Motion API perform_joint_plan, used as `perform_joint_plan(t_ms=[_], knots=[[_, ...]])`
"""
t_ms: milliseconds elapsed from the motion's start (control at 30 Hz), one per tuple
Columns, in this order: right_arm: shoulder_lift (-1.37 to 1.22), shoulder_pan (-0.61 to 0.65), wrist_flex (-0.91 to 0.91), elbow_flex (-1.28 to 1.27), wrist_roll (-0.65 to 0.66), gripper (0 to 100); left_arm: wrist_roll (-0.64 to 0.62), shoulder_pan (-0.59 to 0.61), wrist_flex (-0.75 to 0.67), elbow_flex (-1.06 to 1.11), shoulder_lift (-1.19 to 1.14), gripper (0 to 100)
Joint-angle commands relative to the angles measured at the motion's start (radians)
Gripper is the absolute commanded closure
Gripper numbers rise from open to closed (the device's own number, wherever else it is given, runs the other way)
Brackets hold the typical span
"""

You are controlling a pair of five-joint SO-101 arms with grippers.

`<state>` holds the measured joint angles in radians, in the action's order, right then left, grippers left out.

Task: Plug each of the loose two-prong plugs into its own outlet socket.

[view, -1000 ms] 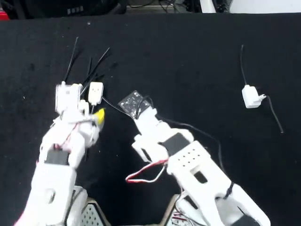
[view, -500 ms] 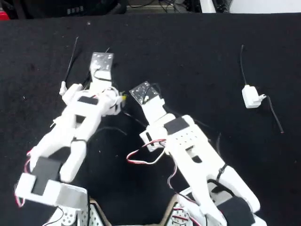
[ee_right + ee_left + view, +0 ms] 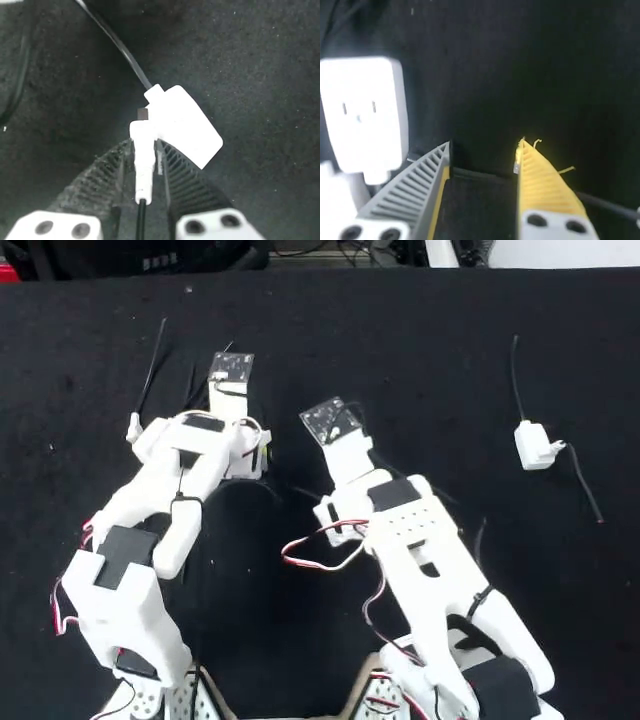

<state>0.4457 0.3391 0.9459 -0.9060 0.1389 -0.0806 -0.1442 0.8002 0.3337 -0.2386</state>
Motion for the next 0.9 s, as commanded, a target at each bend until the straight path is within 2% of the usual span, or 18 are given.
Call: perform_joint_plan(t_ms=[0,133,367,467,700,867], knots=[[-0.007,-0.025,-0.009,0.048,0.008,98.8,-0.003,0.008,0.097,0.035,0.038,79],[-0.007,-0.025,0.011,0.05,0.008,98.8,0.002,0.01,0.098,0.147,0.124,79],[0.001,-0.023,0.221,0.16,0.011,98.8,0.005,0.012,0.055,0.354,0.279,79],[-0.001,-0.026,0.351,0.234,0.095,98.8,0.005,0.01,0.043,0.427,0.356,79],[-0.051,-0.161,0.462,0.357,0.104,98.8,0.089,0.094,0.04,0.535,0.523,79],[-0.191,-0.17,0.535,0.486,0.1,98.8,0.021,0.124,-0.028,0.573,0.534,79]])
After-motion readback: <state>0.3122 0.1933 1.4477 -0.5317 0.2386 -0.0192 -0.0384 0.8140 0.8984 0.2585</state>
